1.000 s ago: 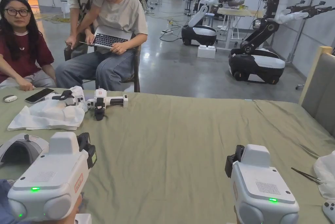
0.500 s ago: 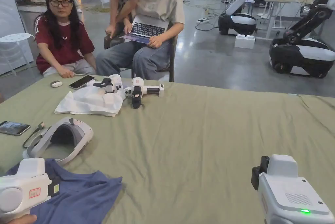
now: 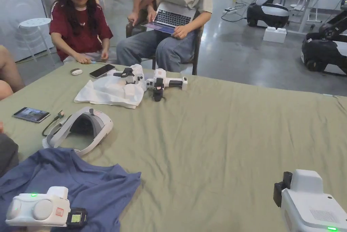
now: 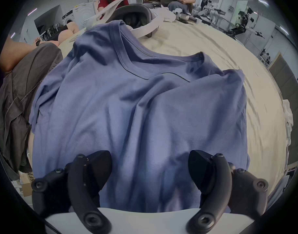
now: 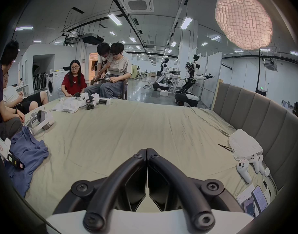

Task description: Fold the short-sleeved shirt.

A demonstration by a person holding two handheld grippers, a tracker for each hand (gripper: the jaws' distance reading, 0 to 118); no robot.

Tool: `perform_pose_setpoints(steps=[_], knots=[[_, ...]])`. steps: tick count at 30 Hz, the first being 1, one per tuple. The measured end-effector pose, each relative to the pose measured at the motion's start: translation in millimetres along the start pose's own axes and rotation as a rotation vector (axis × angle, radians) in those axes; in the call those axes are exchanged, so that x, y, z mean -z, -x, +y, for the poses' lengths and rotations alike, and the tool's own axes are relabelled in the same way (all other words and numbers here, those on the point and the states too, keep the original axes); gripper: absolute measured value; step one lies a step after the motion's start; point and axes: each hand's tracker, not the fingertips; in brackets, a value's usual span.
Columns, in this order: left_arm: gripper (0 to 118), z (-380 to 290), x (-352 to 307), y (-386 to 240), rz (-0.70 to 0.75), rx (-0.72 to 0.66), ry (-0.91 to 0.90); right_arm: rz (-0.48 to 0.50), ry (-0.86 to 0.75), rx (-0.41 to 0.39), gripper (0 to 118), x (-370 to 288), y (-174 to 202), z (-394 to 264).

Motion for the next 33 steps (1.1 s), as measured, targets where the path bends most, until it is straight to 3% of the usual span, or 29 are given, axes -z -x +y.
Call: perform_pose_setpoints(steps=[1,3,4,5,6,10,15,26,33], knots=[[87,1.0,-1.3,-3.6,0.014,-0.006,0.009,-0.001,0.004,-0.003,0,0.3,0.1,-0.8],[64,1.3,-5.8,-13.0,0.005,0.047,-0.024,-0.002,0.008,-0.004,0,1.3,0.3,-3.1],[47,3.2,-0.9,-7.6,0.005,0.085,-0.034,-0.001,0.011,-0.003,0,2.0,0.5,-4.0],[17,3.4,-1.2,-11.0,0.011,0.118,-0.041,0.001,0.015,-0.001,0,2.9,0.8,-4.8],[0,3.0,0.3,-13.1,0.014,0.151,-0.044,0.003,0.017,0.002,0,3.6,1.2,-5.5],[0,-1.1,3.1,-8.2,0.027,0.123,-0.065,0.007,0.028,0.015,0,4.5,1.6,-7.5],[0,-0.9,-11.8,13.6,0.005,0.086,-0.232,0.003,0.010,0.017,0,-0.2,-1.9,-3.8],[0,12.6,-122.5,6.6,-0.027,-0.031,-0.557,-0.006,-0.037,0.031,0,-10.7,-8.3,7.9],[0,44.7,-186.1,-9.2,-0.031,-0.021,-0.693,-0.008,-0.049,0.043,0,-13.5,-12.2,10.6]])
